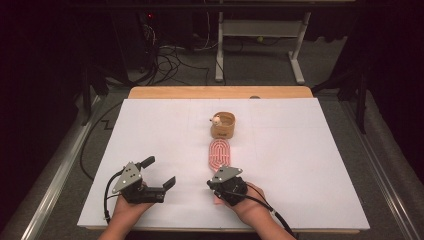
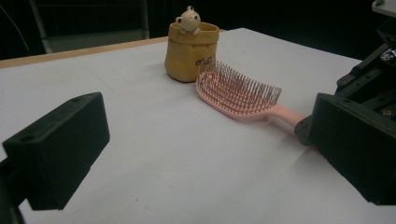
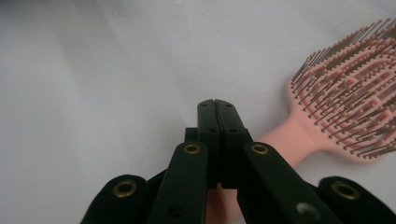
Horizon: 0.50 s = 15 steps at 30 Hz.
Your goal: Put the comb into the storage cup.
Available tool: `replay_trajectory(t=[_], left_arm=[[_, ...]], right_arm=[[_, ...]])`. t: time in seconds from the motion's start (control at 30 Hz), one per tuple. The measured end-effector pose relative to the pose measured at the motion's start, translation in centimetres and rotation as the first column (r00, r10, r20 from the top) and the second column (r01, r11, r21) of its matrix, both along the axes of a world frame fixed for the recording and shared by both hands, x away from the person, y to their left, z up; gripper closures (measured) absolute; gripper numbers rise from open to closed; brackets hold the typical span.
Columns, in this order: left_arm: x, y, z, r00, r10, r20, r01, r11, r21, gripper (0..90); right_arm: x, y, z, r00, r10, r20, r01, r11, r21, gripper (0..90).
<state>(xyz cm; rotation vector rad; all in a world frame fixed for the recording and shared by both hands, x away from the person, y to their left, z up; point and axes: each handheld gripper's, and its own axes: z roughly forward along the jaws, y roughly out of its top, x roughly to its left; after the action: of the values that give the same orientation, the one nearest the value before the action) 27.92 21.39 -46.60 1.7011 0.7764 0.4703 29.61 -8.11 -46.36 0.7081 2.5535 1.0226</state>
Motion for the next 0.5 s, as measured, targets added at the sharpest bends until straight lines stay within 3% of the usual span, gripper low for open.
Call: replay_trajectory(t=[0.27,0.5], left_arm=[[0.0,-0.1,0.0,1.0000,-0.006,0.000,0.006,1.0000,-0.003,0.0],[0.1,-0.3,-0.1,0.9999,-0.014,-0.007,0.015,0.9999,0.004,0.0]], right_arm=[[-0.5,-1.9,0.1,1.0000,-0.006,-0.006,0.006,1.0000,0.006,90.0],[-1.4,-4.5,0.1,0.9989,-0.048,-0.005,0.048,0.9987,0.016,90.0]])
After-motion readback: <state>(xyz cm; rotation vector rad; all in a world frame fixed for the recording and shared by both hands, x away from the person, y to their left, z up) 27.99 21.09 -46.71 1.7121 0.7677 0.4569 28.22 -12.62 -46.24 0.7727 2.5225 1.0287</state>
